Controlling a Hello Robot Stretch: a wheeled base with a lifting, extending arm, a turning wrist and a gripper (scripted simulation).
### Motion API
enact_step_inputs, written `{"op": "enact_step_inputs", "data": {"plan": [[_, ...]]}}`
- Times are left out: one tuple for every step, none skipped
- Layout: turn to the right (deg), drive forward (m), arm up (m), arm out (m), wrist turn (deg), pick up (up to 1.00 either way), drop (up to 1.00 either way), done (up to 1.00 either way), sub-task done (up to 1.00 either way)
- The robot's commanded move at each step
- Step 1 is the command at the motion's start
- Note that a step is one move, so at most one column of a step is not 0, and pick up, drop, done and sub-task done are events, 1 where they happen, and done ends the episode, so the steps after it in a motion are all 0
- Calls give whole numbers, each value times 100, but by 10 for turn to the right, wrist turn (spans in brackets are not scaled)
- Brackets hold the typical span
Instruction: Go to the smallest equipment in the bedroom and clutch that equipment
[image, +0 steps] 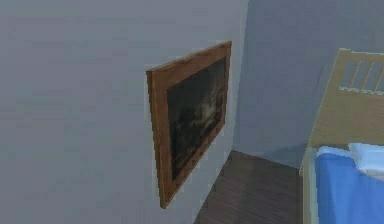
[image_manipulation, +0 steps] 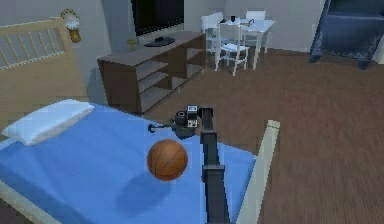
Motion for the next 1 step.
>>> {"op": "enact_step_inputs", "data": {"plan": [[0,0,-30,0,0,0,0,0,0]]}}
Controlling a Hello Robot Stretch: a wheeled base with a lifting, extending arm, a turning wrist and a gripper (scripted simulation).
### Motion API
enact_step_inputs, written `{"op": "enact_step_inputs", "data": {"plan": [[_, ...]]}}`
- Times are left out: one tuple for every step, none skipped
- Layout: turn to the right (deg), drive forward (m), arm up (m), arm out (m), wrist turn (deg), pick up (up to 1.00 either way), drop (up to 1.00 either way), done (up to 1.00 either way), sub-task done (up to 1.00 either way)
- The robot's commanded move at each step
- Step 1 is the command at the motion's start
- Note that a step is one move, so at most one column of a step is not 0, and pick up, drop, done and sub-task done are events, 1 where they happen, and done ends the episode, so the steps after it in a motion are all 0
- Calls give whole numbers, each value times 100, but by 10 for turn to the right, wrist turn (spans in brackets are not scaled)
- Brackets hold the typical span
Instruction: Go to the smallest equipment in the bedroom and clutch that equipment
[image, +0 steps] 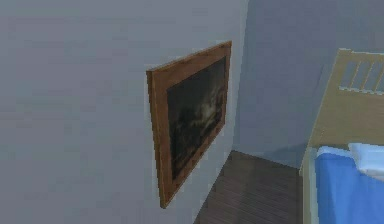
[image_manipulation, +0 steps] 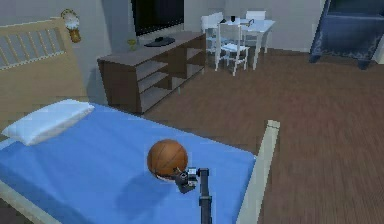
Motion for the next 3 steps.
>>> {"op": "enact_step_inputs", "data": {"plan": [[0,0,0,0,0,100,0,0,0],[0,0,10,0,0,0,0,0,0],[0,0,0,0,0,0,0,100,0]]}}
